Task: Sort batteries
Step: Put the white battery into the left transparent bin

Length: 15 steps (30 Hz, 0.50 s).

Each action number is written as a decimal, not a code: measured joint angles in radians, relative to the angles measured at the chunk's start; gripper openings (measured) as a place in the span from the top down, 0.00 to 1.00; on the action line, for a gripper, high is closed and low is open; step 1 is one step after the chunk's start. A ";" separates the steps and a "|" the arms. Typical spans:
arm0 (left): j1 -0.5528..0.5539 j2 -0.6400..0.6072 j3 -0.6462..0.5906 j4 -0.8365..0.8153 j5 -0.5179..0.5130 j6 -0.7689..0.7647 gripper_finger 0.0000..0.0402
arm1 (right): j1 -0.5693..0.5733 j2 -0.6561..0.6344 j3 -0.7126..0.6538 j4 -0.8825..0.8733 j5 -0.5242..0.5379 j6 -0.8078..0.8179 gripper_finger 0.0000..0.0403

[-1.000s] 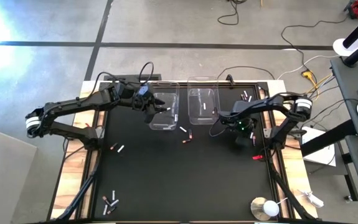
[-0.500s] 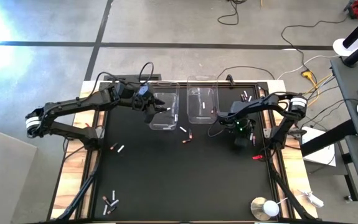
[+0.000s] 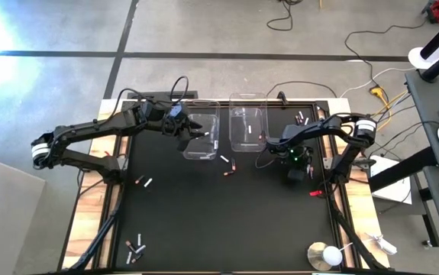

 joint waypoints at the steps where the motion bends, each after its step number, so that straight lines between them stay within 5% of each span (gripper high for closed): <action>1: 0.000 0.000 0.000 0.000 -0.001 0.000 0.58 | 0.000 0.000 0.000 0.000 0.000 0.001 0.43; 15: 0.000 0.001 0.000 0.000 -0.002 0.000 0.58 | 0.000 0.001 0.000 0.003 0.000 0.001 0.50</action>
